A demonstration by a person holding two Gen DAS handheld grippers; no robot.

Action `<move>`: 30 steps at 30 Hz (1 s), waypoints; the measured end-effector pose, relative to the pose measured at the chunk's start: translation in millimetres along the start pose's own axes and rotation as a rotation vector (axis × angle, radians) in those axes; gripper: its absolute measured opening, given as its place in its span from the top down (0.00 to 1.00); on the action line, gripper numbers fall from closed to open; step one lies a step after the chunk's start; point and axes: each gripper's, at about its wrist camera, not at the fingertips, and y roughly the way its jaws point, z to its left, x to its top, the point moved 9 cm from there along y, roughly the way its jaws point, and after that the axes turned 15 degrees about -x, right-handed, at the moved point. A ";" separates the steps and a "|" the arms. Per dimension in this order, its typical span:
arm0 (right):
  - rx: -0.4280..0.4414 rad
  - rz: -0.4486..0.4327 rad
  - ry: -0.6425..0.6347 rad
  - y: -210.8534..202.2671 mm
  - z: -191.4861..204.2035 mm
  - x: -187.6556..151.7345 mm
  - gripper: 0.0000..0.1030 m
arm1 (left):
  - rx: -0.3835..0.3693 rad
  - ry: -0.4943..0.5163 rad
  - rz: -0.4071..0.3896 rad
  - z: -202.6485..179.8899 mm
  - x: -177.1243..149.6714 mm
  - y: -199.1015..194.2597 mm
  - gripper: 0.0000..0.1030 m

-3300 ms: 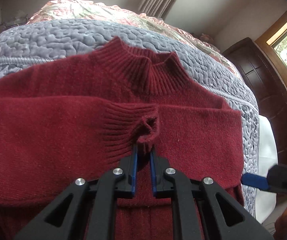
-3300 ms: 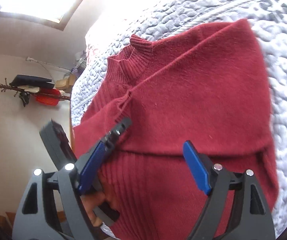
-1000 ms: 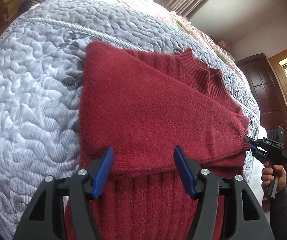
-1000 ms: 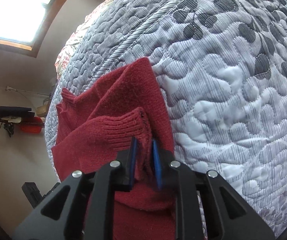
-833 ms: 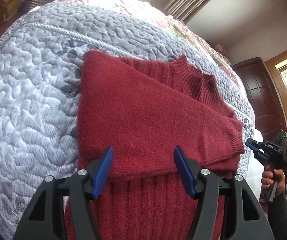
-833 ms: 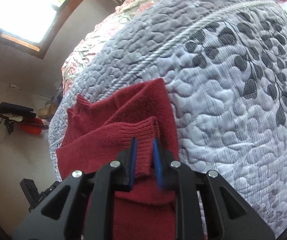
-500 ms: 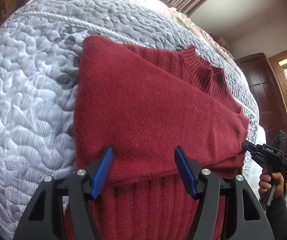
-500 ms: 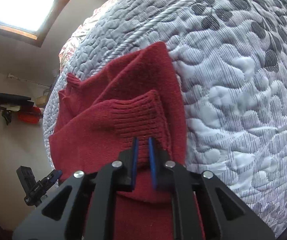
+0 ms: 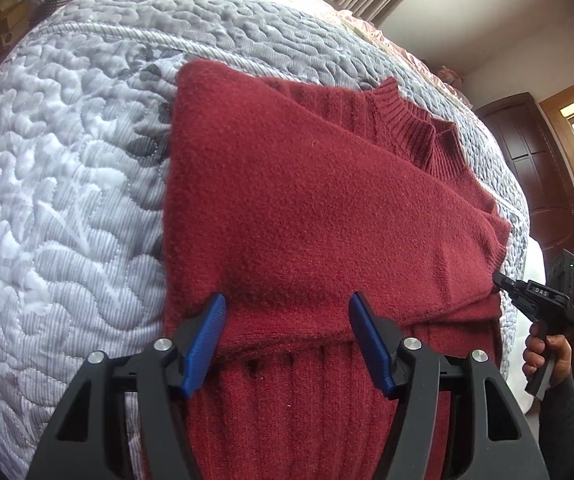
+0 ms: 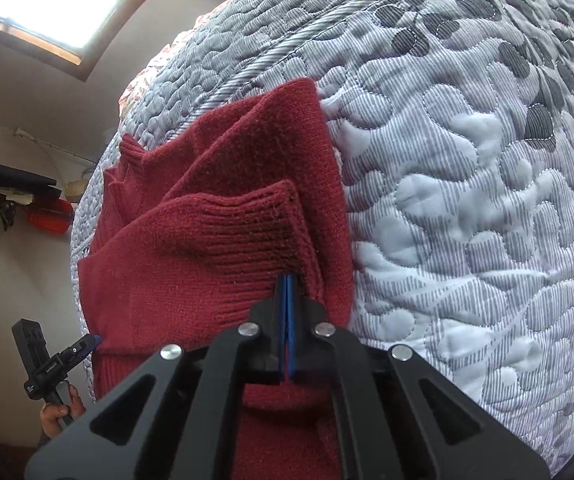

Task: Fold small clothes

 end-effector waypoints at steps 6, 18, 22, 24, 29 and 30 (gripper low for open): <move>-0.119 -0.047 -0.054 -15.2 1.6 -1.7 0.97 | 0.217 0.161 0.032 -19.4 -2.1 -7.4 0.29; -0.143 -0.112 -0.138 -33.6 10.9 -36.2 0.71 | 0.308 0.225 0.025 -32.6 -3.2 -46.1 0.26; -0.150 -0.083 -0.136 -50.2 -8.2 -60.6 0.50 | 0.294 0.204 0.032 -37.3 -22.2 -66.9 0.23; -0.148 -0.067 -0.137 -62.1 -21.0 -76.0 0.46 | 0.258 0.151 0.041 -32.6 -41.3 -80.3 0.21; -0.111 0.029 -0.097 -85.6 -59.8 -128.6 0.37 | 0.241 -0.006 0.096 3.2 -118.0 -120.0 0.21; -0.105 0.055 -0.088 -87.5 -68.1 -141.6 0.36 | 0.220 -0.051 0.107 9.7 -136.2 -127.4 0.20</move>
